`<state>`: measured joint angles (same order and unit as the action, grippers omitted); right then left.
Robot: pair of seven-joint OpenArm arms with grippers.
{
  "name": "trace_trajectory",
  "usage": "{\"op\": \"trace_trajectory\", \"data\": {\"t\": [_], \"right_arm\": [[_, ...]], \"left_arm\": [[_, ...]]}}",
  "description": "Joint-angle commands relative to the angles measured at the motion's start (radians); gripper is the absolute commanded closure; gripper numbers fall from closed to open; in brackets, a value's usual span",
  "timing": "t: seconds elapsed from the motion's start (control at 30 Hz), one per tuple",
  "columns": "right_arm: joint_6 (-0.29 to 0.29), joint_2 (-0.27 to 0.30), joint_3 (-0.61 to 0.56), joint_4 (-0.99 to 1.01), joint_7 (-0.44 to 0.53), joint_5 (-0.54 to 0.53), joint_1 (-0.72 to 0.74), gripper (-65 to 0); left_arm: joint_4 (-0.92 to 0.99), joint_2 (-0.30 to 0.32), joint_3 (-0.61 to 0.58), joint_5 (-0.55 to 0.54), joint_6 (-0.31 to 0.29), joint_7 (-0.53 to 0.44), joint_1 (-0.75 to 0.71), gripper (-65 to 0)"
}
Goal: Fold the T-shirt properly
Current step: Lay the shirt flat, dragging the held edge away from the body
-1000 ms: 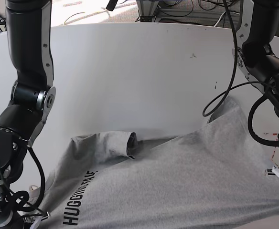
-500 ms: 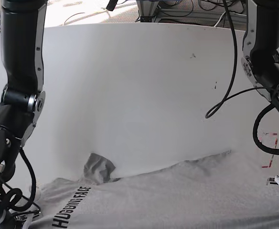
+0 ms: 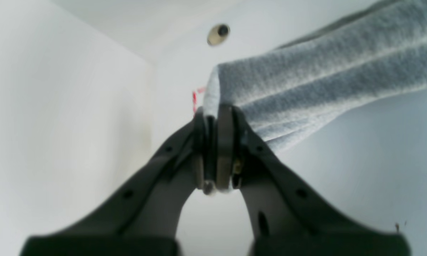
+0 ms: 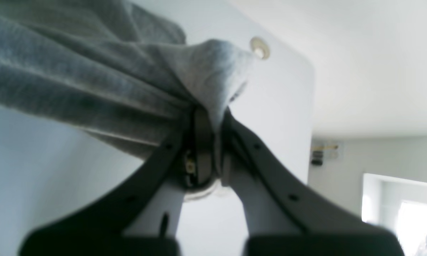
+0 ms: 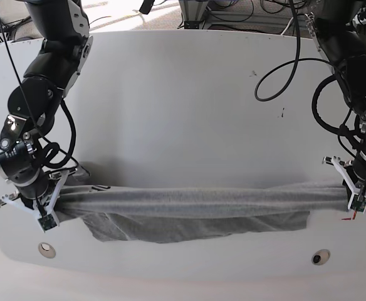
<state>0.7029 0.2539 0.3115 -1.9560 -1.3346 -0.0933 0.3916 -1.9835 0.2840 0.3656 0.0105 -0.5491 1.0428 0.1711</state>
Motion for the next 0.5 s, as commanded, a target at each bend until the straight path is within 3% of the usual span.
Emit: {"op": "trace_trajectory", "data": {"t": [0.0, 0.27, 0.47], "right_arm": [[-0.005, -0.008, 0.035, -0.026, 0.008, 0.027, -0.055, 0.0], [-0.005, -0.071, 0.116, -0.056, 0.013, 0.027, -0.280, 0.0], [-0.005, -0.097, 0.125, -0.055, 0.014, 0.027, -0.420, 0.0]], "left_arm": [[-0.017, -0.022, 0.075, 0.035, 0.011, -0.006, -0.031, 0.0], [-0.010, -0.078, 0.221, 0.038, -0.149, -0.008, -0.238, 0.0], [-0.004, -0.114, 0.246, 0.039, -0.149, -0.008, -0.356, 0.0]]}}
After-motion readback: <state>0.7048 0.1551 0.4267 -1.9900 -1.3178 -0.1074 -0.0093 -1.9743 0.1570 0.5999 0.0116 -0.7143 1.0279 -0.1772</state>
